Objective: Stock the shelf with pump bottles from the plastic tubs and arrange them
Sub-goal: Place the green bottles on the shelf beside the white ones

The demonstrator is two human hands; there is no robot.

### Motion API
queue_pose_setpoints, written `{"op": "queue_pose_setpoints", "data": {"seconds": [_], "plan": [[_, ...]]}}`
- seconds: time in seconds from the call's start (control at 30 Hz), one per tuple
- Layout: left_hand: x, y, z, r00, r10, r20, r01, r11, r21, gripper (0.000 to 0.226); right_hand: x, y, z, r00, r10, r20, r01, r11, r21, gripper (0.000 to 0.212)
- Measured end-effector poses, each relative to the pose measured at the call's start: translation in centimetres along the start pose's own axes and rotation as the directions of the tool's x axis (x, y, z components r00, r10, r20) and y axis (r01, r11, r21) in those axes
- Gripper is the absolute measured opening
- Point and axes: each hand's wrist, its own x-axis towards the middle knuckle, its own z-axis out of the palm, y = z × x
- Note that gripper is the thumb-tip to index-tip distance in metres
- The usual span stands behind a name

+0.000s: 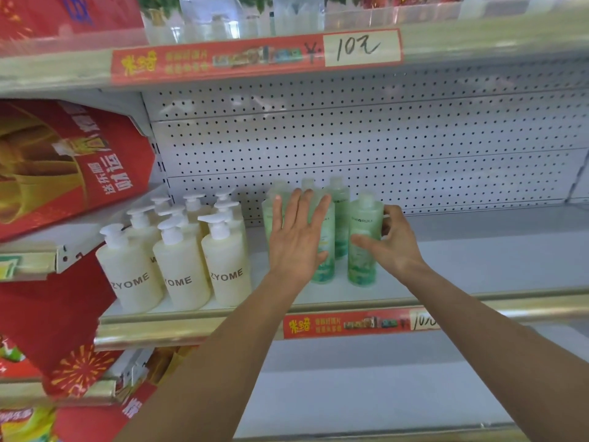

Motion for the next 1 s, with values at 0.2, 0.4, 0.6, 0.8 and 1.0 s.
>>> {"op": "queue_pose_setpoints", "data": {"seconds": [0.2,0.4,0.6,0.8,1.0], "plan": [[0.7,0.4,0.6,1.000,-0.030,-0.008,0.030,0.997,0.075,0.097,1.5,0.5,1.1,1.000,-0.003,-0.015,0.003,1.000,-0.022,0.057],[1.1,0.6,1.4,0.998,-0.048,-0.037,0.050,0.998,0.037,0.093,2.1,0.7,1.8,1.000,0.014,-0.020,-0.015,0.999,-0.045,0.058],[0.6,-0.2,1.4,1.000,-0.014,-0.018,0.013,0.999,-0.041,0.097,1.2,0.3,1.2,0.997,0.057,0.050,-0.051,0.993,-0.108,0.077],[-3.9,-2.1,0.0,0.986,-0.027,-0.162,-0.014,0.969,-0.246,0.085,-3.5,-1.8,0.7,0.964,-0.265,-0.016,0.220,0.830,-0.512,0.068],[-10.6,-4.6,-2.7,0.991,-0.111,-0.079,0.072,0.917,-0.392,0.071,-9.7,-3.4,3.3,0.877,-0.479,0.041,0.409,0.697,-0.589,0.057]]}}
